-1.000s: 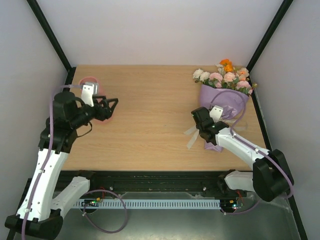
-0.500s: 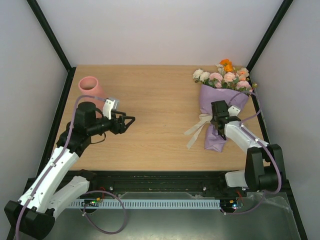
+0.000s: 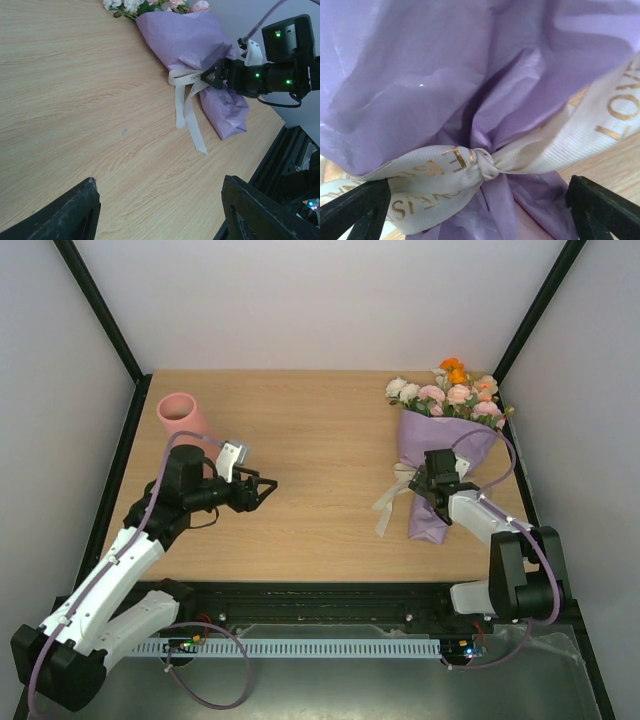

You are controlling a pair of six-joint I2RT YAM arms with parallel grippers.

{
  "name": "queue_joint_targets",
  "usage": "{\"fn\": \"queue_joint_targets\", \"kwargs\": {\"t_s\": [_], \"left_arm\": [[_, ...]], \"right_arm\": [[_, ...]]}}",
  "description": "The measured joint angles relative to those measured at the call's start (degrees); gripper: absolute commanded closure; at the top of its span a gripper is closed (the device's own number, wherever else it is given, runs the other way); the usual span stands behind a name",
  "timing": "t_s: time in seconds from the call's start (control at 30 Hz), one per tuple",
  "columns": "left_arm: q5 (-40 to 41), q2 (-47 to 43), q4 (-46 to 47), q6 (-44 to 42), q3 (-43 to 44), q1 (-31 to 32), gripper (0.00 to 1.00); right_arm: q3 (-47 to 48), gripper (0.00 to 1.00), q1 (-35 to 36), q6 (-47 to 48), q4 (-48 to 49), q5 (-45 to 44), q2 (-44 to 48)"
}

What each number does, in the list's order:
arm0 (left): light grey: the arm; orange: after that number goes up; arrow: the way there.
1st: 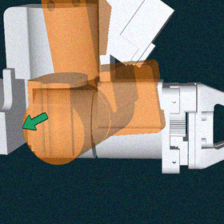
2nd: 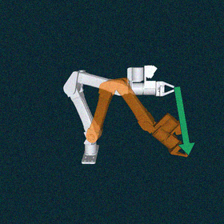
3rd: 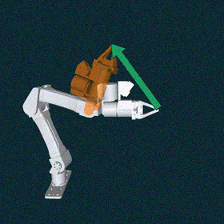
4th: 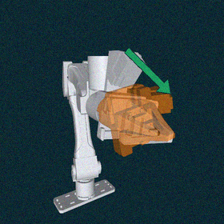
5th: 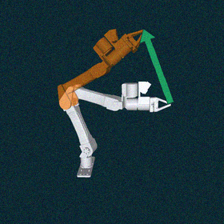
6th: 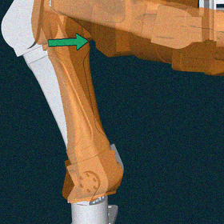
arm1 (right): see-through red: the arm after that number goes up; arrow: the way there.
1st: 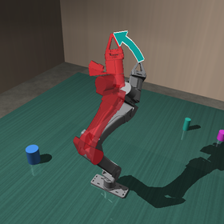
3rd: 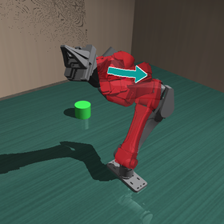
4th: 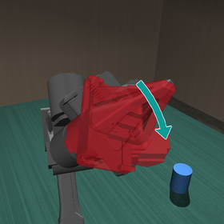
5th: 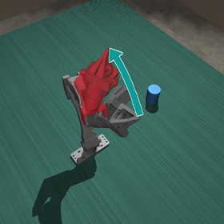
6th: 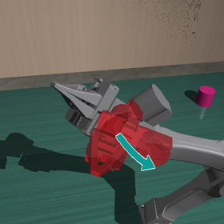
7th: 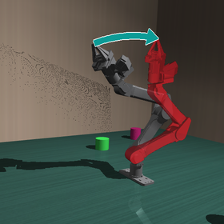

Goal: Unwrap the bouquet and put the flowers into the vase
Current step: Move the fake flower to the center of the board.

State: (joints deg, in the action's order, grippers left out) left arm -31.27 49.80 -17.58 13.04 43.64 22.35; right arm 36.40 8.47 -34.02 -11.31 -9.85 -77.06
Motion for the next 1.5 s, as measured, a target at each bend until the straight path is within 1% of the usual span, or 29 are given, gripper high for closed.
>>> {"fn": "queue_joint_targets", "kwargs": {"t_s": [0.13, 0.27, 0.33, 0.37, 0.4, 0.57, 0.67, 0.77, 0.87, 1.1, 1.3, 1.5], "left_arm": [[0.8, 0.0, 0.0, -0.2, 0.0, 1.2, 0.00], [1.3, 0.0, -0.1, -0.3, 0.0, 1.8, 0.01], [1.6, 0.0, -0.1, -0.4, 0.0, 2.0, 0.01], [1.8, 0.0, -0.1, -0.5, 0.0, 2.1, 0.01], [1.8, 0.0, -0.2, -0.5, 0.0, 2.2, 0.00], [2.4, 0.0, -0.4, -0.7, 0.0, 2.4, 0.01], [2.5, 0.0, -0.5, -0.9, 0.0, 2.4, 0.01], [2.8, -0.1, -0.7, -0.9, -0.1, 2.5, 0.00], [3.4, -0.3, -0.8, -0.9, -0.2, 2.8, 0.00], [7.3, 0.9, -1.7, -0.8, -0.2, 4.3, 0.00], [11.6, 3.7, -3.3, 0.3, -0.2, 8.1, 0.01], [14.6, 5.5, -3.6, 4.7, -0.4, 10.9, 0.07]], "right_arm": [[0.0, 0.02, 0.0, 0.9, 1.8, 0.6, -1.4], [0.3, 0.00, 0.0, 1.9, 4.1, 1.9, -4.0], [1.2, 0.12, -0.1, 2.4, 4.7, 3.0, -6.6], [1.5, 0.16, -0.1, 2.9, 5.0, 3.6, -7.6], [1.7, 0.18, -0.1, 3.4, 5.4, 4.3, -8.4], [2.5, 0.20, -0.1, 5.3, 7.0, 8.7, -10.3], [4.0, 0.20, 1.2, 6.0, 7.1, 9.7, -12.0], [4.7, 0.20, 4.3, 6.8, 7.1, 9.7, -12.6], [4.9, 0.20, 8.9, 7.1, 7.1, 9.5, -12.6], [4.9, 0.21, 17.9, 6.8, 7.1, 9.3, -12.6], [4.9, 0.21, 25.6, 6.6, 7.1, 8.5, -12.6], [4.9, 0.21, 32.9, 7.7, 7.5, 9.7, -12.6]]}}
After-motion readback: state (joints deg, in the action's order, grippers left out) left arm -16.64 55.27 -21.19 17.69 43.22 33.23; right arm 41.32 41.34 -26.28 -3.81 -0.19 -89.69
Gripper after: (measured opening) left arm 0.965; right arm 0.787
